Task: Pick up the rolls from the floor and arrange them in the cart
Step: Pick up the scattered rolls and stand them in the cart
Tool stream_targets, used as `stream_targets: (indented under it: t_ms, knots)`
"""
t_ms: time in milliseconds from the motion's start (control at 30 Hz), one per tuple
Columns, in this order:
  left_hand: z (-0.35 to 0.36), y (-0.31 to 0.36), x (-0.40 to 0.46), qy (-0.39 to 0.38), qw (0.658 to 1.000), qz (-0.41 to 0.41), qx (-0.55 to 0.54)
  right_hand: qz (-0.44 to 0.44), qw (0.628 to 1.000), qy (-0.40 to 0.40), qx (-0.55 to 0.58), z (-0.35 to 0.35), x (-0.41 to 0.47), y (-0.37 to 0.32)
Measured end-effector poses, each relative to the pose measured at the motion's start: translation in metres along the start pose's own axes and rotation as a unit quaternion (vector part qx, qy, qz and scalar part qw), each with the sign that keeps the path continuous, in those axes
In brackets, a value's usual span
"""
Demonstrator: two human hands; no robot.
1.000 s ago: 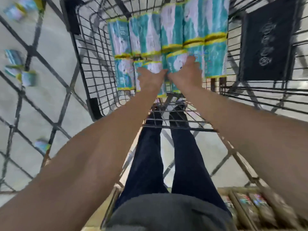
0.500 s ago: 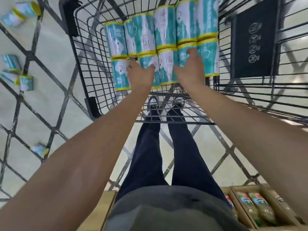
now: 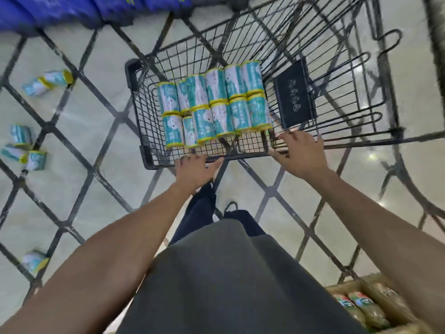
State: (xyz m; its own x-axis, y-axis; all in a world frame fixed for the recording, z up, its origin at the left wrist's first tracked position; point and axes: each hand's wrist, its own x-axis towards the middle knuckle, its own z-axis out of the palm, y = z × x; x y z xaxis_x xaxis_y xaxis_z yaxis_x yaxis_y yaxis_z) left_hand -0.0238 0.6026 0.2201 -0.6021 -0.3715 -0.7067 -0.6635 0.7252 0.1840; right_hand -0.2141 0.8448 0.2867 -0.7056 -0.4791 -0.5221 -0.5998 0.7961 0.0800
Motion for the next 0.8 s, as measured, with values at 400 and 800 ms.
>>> stream_targets:
  t_ms: [400, 800]
  knots:
    - [0.016, -0.001, -0.014, 0.029, 0.999, -0.011, -0.035, 0.007, 0.997, 0.004, -0.082, 0.024, -0.023, 0.063]
    - [0.026, -0.012, -0.007, 0.055, 0.998, -0.016, -0.029, -0.013, 0.993, 0.045, -0.109, 0.037, -0.021, 0.064]
